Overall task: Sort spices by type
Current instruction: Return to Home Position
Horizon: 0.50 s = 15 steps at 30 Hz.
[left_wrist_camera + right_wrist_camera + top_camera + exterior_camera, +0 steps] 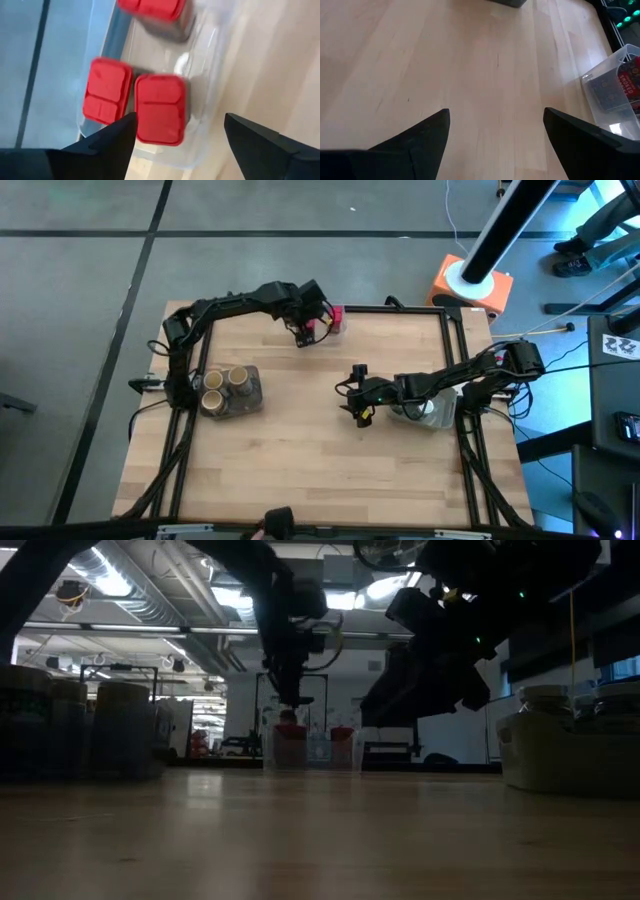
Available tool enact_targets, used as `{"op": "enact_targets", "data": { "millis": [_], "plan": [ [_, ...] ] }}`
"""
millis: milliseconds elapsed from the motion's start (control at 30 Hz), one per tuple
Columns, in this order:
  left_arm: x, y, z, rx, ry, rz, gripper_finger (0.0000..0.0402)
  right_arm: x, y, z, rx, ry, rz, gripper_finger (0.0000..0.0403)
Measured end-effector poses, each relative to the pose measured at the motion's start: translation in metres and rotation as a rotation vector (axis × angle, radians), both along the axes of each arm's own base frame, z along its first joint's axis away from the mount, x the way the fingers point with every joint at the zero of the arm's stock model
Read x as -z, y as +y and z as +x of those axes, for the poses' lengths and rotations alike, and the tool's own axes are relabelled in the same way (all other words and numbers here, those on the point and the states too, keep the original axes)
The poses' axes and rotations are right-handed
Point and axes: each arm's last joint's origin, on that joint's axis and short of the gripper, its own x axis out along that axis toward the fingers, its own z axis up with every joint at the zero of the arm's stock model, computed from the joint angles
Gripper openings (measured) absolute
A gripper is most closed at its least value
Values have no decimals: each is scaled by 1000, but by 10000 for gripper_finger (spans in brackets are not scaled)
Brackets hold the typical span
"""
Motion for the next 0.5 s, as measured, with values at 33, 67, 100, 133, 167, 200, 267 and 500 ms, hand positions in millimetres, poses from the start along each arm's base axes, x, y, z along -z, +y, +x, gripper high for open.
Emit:
{"op": "enact_targets", "data": {
  "millis": [33, 67, 100, 133, 167, 200, 267, 500],
  "plan": [
    [-5, -4, 1, 14, -11, 8, 283, -3, 0, 1, 5, -2, 7, 321],
    [-11, -8, 3, 26, -26, 18, 278, -8, 0, 1, 10, -13, 14, 321],
    [-16, -12, 3, 35, -43, 30, 273, -14, 0, 1, 11, -25, 17, 321],
    [-22, -17, 2, 43, -51, 42, 267, -21, 0, 0, 13, -38, 18, 321],
    [-28, -22, 1, 52, -60, 54, 261, -28, 0, -1, 16, -52, 18, 321],
    [-34, -26, 0, 54, -72, 61, 253, -33, -1, -4, 19, -61, 16, 321],
    [-45, -35, -4, 65, -90, 68, 237, -46, -1, -12, 22, -81, 22, 320],
    [-67, -61, -26, 51, -50, 22, 150, -88, -20, -53, 76, -107, 96, 276]
  ]
}}
